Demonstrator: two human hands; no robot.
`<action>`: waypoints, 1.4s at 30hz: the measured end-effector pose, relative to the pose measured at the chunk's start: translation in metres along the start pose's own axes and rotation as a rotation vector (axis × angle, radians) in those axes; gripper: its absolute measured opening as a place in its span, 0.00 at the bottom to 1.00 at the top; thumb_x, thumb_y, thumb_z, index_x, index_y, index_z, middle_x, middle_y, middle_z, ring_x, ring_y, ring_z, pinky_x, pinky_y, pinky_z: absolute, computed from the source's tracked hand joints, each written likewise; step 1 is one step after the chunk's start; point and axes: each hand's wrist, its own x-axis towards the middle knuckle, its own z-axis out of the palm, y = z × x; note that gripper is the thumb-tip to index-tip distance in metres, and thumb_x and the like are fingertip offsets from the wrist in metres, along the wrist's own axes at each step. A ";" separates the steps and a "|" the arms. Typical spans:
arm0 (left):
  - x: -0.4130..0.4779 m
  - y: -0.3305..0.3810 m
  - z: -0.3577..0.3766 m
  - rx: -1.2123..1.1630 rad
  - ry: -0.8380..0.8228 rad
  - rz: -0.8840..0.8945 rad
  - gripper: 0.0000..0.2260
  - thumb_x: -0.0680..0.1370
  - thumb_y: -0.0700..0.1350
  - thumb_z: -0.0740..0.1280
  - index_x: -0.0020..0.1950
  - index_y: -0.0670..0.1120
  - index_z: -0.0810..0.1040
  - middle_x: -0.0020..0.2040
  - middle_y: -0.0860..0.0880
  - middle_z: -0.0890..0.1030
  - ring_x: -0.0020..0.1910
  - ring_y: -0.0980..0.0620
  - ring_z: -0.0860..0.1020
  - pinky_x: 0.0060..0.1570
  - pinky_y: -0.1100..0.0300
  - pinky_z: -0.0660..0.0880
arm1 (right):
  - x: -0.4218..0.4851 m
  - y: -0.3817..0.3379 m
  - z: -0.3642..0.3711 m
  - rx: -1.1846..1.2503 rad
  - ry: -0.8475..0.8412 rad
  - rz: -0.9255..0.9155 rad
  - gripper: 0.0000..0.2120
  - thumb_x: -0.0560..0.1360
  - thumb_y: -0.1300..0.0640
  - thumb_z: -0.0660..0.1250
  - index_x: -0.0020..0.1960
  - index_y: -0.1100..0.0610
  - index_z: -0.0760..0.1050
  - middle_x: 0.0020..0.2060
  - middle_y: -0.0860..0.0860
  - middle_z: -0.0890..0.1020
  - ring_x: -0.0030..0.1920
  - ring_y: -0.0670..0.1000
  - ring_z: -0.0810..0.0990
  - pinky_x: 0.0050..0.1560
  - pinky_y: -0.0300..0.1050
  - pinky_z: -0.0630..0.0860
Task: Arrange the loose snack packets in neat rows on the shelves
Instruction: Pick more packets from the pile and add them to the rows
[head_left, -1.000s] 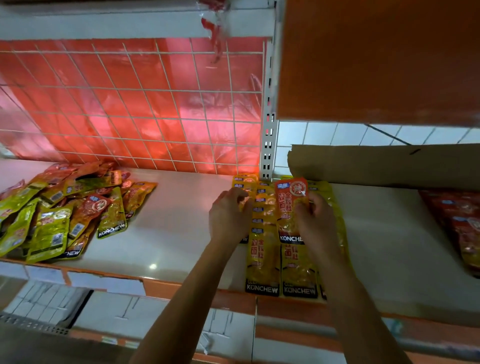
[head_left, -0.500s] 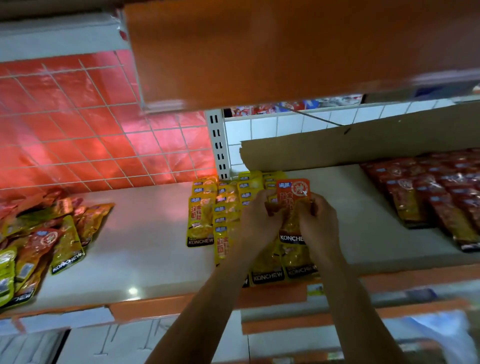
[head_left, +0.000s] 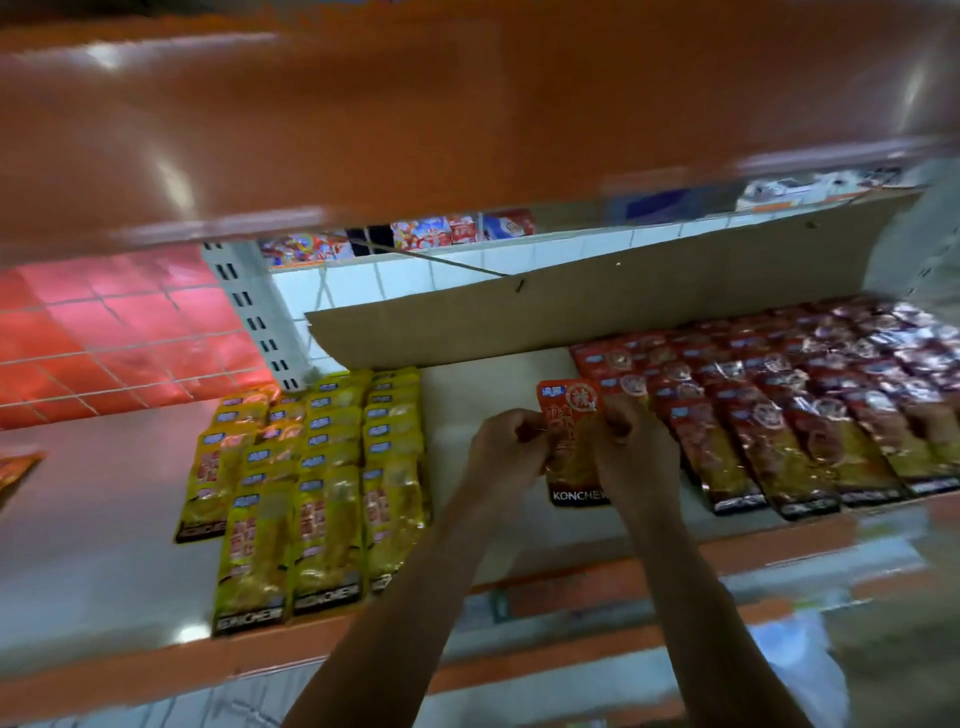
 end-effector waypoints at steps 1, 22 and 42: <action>0.001 0.000 0.012 -0.006 -0.002 -0.016 0.03 0.75 0.44 0.70 0.43 0.52 0.80 0.44 0.49 0.84 0.44 0.50 0.83 0.49 0.52 0.81 | 0.006 0.007 -0.010 -0.018 0.011 -0.003 0.07 0.76 0.59 0.64 0.51 0.52 0.77 0.38 0.41 0.75 0.39 0.43 0.75 0.35 0.35 0.69; 0.008 0.002 0.097 0.200 0.124 -0.035 0.04 0.75 0.52 0.71 0.44 0.54 0.79 0.39 0.60 0.80 0.38 0.64 0.79 0.31 0.75 0.70 | 0.034 0.070 -0.067 -0.266 -0.018 -0.087 0.15 0.74 0.62 0.66 0.61 0.60 0.78 0.58 0.56 0.80 0.60 0.59 0.72 0.58 0.48 0.67; 0.008 0.012 0.089 0.371 0.151 0.014 0.13 0.77 0.52 0.69 0.57 0.47 0.81 0.53 0.50 0.83 0.49 0.54 0.81 0.53 0.59 0.78 | 0.030 0.057 -0.049 -0.234 0.005 -0.204 0.14 0.75 0.66 0.64 0.60 0.60 0.78 0.56 0.55 0.81 0.60 0.57 0.74 0.56 0.46 0.68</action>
